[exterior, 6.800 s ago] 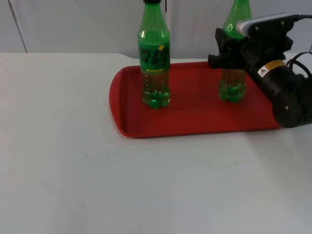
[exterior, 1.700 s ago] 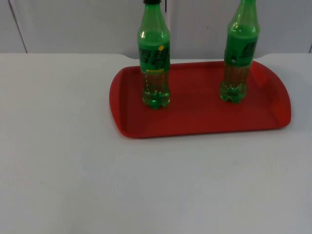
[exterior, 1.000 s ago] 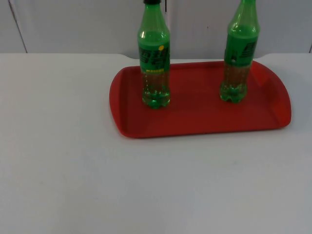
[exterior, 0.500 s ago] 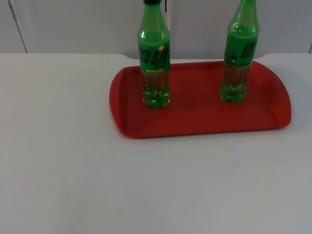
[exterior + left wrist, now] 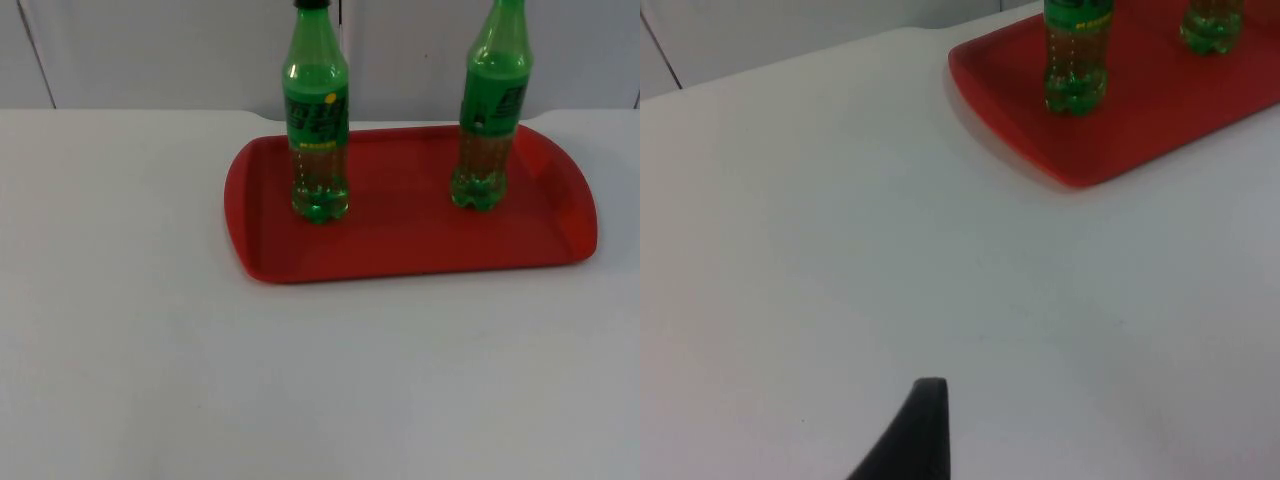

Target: Place the bottle upright on the tray.

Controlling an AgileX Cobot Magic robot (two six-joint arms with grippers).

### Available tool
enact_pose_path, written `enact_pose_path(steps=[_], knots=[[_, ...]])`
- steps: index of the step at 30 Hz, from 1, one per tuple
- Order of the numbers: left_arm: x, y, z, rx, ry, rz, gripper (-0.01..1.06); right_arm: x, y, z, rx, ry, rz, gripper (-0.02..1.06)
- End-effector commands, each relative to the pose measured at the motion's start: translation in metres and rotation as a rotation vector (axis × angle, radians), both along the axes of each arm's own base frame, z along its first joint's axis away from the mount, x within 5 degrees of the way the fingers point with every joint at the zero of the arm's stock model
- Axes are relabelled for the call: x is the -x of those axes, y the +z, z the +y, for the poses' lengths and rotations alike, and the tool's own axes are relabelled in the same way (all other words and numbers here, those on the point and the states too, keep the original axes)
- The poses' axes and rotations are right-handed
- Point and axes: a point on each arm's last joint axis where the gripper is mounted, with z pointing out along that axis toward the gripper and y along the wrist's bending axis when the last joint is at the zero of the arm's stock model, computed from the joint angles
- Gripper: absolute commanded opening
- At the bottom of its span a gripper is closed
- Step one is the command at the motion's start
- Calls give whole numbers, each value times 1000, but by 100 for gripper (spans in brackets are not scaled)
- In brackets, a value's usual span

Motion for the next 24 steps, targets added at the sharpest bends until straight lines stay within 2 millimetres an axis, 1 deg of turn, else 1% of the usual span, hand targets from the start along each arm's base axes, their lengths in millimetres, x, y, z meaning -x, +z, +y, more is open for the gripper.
enact_pose_path(steps=[1, 10, 15, 24], knots=[[0, -1, 0, 3, 9, -8, 105, 0, 0, 0, 4, 9, -11, 105], [0, -1, 0, 3, 9, -8, 105, 0, 0, 0, 3, 6, -11, 105], [0, -1, 0, 3, 9, -8, 105, 0, 0, 0, 4, -35, -11, 105], [0, -1, 0, 3, 9, -8, 105, 1, 0, 1, 5, -222, -10, 105]])
